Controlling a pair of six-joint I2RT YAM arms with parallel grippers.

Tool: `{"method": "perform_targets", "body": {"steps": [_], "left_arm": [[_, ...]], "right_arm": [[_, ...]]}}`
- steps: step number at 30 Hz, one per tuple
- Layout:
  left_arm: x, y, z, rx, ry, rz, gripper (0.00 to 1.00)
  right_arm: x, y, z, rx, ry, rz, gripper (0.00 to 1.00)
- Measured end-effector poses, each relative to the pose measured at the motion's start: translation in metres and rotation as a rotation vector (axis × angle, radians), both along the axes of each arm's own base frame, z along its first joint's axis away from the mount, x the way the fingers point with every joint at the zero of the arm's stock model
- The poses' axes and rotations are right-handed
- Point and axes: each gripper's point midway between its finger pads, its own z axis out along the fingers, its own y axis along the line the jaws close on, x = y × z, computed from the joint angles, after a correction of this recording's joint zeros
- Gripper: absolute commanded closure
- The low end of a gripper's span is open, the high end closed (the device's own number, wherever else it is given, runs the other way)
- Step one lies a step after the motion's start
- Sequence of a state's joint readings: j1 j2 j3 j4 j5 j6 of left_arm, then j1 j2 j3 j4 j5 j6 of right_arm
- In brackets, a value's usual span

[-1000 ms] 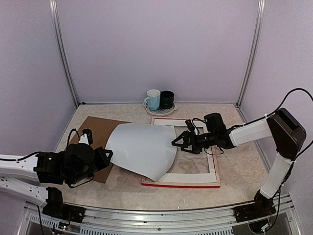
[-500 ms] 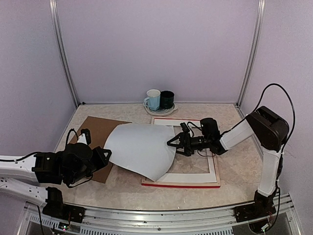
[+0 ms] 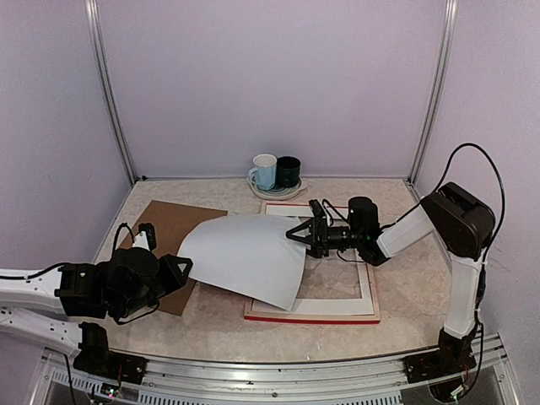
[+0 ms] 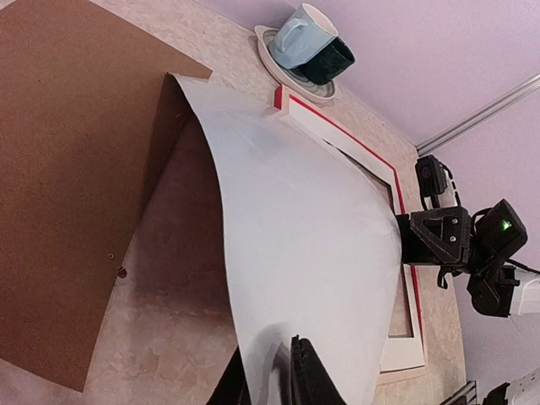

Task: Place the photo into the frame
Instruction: Pass from the left arm to the right

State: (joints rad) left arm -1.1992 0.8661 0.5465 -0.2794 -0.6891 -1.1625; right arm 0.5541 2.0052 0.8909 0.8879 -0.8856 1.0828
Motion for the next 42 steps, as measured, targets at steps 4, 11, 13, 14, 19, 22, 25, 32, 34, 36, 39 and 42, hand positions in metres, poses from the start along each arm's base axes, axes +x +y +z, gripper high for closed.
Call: {"method": "perform_targets", "body": {"steps": [4,11,13,14,19,22,25,32,34,36,39,42], "left_arm": [[0.000,0.001,0.002,-0.008,-0.002,0.001,0.75],[-0.001,0.001,0.004,-0.018,-0.003,-0.003,0.49],[-0.002,0.001,0.004,-0.017,0.000,-0.006,0.37],[-0.002,0.001,0.003,-0.016,0.001,-0.008,0.34],[-0.006,0.002,0.005,-0.022,0.006,-0.019,0.09],[-0.010,0.003,0.009,-0.044,0.004,-0.024,0.01],[-0.013,0.003,0.013,-0.064,0.003,-0.026,0.01],[-0.015,0.006,0.012,-0.069,0.007,-0.013,0.01],[-0.016,0.009,0.012,-0.068,0.006,-0.004,0.01],[-0.016,0.012,0.013,-0.065,0.004,0.010,0.01],[-0.015,0.014,0.017,-0.070,0.000,0.024,0.01],[-0.015,0.016,0.020,-0.073,-0.001,0.040,0.01]], "right_arm": [[0.001,0.001,-0.002,-0.007,0.021,0.000,0.50],[-0.001,0.001,-0.009,-0.025,0.053,0.005,0.79],[-0.001,0.001,-0.010,-0.027,0.063,0.008,0.83],[-0.002,0.001,-0.010,-0.027,0.067,0.010,0.84],[-0.003,0.001,-0.010,-0.025,0.089,0.014,0.89],[-0.004,0.001,-0.011,-0.024,0.097,0.015,0.91],[-0.005,0.000,-0.012,-0.025,0.103,0.016,0.91],[-0.008,0.001,-0.017,-0.042,0.115,0.021,0.93],[-0.010,0.002,-0.022,-0.060,0.121,0.023,0.93],[-0.013,0.002,-0.027,-0.079,0.128,0.026,0.94],[-0.016,0.002,-0.037,-0.115,0.141,0.024,0.94],[-0.018,0.002,-0.045,-0.149,0.150,0.023,0.94]]}}
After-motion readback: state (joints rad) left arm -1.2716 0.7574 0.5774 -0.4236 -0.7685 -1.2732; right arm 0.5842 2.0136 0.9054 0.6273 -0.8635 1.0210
